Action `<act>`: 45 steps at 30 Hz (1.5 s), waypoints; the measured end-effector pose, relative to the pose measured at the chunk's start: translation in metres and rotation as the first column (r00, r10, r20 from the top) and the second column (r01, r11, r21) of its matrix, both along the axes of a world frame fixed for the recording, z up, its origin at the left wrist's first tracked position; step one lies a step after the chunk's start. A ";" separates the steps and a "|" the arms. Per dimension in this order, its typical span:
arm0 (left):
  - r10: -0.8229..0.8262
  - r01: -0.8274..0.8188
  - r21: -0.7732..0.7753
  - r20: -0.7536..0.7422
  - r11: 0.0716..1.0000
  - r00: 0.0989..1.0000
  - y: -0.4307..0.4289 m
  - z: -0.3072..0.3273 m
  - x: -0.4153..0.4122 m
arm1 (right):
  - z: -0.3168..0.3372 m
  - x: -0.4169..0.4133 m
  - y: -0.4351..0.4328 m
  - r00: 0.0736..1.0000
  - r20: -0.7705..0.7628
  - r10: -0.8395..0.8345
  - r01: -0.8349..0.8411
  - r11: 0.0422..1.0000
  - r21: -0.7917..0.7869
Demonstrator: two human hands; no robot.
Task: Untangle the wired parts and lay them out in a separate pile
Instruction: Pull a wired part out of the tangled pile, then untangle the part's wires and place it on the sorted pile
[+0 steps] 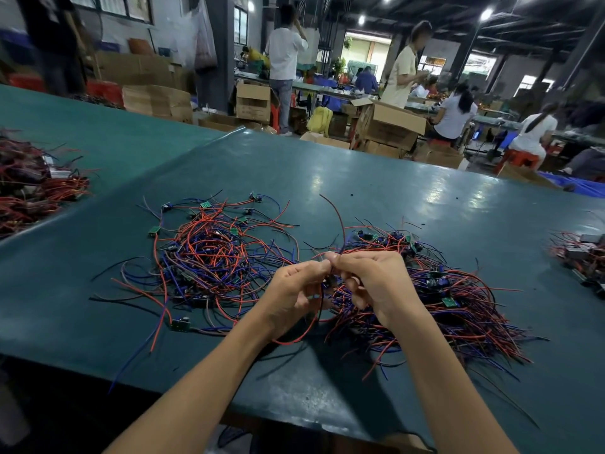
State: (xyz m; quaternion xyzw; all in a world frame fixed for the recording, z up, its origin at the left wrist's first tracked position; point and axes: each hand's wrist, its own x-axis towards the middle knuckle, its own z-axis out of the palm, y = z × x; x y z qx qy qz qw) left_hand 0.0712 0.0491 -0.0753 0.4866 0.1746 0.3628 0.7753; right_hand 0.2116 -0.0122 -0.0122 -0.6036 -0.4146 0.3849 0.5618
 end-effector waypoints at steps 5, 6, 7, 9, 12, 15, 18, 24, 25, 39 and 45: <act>0.054 -0.053 0.041 -0.029 0.998 0.998 -0.002 -0.001 0.000 | -0.002 -0.001 -0.001 1.000 -0.007 -0.009 0.009 1.000 -0.010; 0.076 -0.074 0.066 -0.030 0.995 0.997 -0.002 -0.002 0.001 | -0.003 -0.001 -0.001 1.000 -0.001 -0.007 0.007 1.000 -0.019; 0.107 -0.103 0.100 -0.028 0.990 0.994 -0.002 -0.004 0.001 | -0.004 -0.001 -0.002 1.000 0.005 -0.003 0.003 1.000 -0.026; 0.169 -0.162 0.183 -0.024 0.970 0.985 -0.002 -0.006 0.002 | -0.005 -0.002 -0.003 1.000 -0.004 0.002 -0.002 1.000 -0.026; 0.203 -0.192 0.230 -0.026 0.954 0.979 -0.003 -0.008 0.002 | -0.006 -0.004 -0.003 1.000 -0.027 -0.002 0.002 1.000 -0.012; 0.210 -0.194 0.227 -0.047 0.954 0.977 -0.004 -0.009 0.001 | -0.009 -0.004 -0.004 1.000 -0.018 -0.006 0.006 1.000 -0.013; 0.247 -0.226 0.261 -0.047 0.938 0.968 -0.002 -0.011 0.000 | -0.010 -0.005 -0.004 1.000 0.004 -0.009 0.009 1.000 -0.006; 0.242 -0.241 0.270 0.031 0.932 0.970 0.001 -0.012 0.001 | -0.004 -0.004 0.001 0.996 -0.066 -0.062 0.057 0.996 -0.071; 0.241 -0.237 0.281 0.023 0.930 0.970 0.002 -0.013 0.001 | -0.003 -0.003 0.002 0.993 -0.103 -0.063 0.054 0.994 -0.090; 0.266 -0.236 0.353 -0.036 0.905 0.963 -0.005 -0.006 0.000 | 0.019 0.021 0.023 0.864 -0.504 0.018 -0.107 0.983 -0.149; 0.272 -0.226 0.367 -0.078 0.902 0.959 -0.007 -0.004 -0.002 | 0.030 0.028 0.029 0.817 -0.577 -0.001 -0.108 0.982 -0.155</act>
